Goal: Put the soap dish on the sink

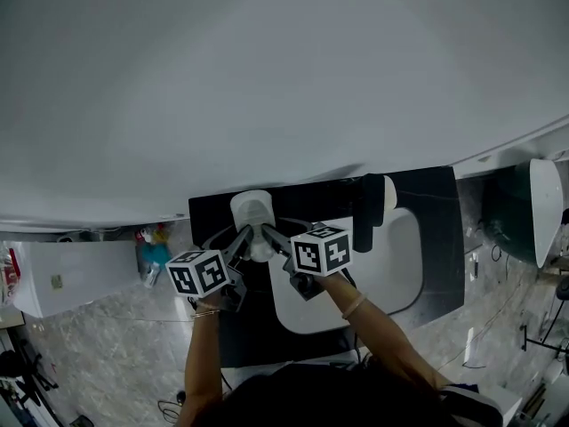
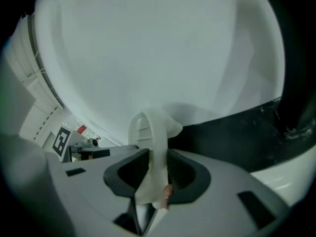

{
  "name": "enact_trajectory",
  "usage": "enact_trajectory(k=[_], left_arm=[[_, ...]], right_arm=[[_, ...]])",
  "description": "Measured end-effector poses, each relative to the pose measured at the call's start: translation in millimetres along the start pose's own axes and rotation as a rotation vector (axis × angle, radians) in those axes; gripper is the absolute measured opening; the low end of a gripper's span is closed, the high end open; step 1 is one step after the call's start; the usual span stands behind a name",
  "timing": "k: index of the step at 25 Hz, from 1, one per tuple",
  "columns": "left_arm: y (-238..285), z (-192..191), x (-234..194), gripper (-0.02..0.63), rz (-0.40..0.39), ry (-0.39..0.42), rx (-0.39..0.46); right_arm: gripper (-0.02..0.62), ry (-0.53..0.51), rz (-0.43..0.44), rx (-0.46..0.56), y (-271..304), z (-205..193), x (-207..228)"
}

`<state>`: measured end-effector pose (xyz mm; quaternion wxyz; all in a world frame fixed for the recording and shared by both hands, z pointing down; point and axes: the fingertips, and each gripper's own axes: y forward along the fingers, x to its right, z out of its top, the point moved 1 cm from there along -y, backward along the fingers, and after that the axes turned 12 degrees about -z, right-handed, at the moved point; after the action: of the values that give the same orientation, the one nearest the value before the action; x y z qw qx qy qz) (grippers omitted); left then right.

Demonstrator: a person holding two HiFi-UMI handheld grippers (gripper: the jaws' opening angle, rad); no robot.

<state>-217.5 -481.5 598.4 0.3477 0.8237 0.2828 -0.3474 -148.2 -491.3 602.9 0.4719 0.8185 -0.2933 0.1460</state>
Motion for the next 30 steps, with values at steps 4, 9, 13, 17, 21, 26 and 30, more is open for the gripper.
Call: enact_trajectory(k=[4,9,13,17,21,26,30], left_arm=[[7.1,0.3,-10.9,0.121,-0.003,-0.006,-0.018],[12.3,-1.4,-21.6,0.121,-0.003,-0.014,-0.031],[14.6,0.1,-25.6,0.121,-0.008,-0.013,-0.05],[15.2,-0.9,-25.5,0.121,-0.019,-0.03,-0.069],[15.3,-1.4,-25.4,0.121,-0.034,-0.044,-0.081],[14.6,-0.5,-25.6,0.121,-0.041,-0.049,-0.085],[9.9,-0.6,-28.8,0.121,-0.014,-0.032,-0.078]], right_arm=[[0.123,0.008,-0.011,-0.006,10.7,0.1,6.1],[0.123,0.007,-0.023,-0.012,20.7,-2.3,11.7],[0.123,-0.003,-0.019,-0.011,25.4,-2.2,13.0],[0.123,-0.002,-0.007,-0.001,24.7,-3.0,13.2],[0.123,0.019,-0.001,0.015,23.9,-3.7,13.7],[0.124,0.031,0.001,0.019,22.3,-2.8,15.1],[0.155,0.04,0.019,0.014,19.4,-2.2,16.9]])
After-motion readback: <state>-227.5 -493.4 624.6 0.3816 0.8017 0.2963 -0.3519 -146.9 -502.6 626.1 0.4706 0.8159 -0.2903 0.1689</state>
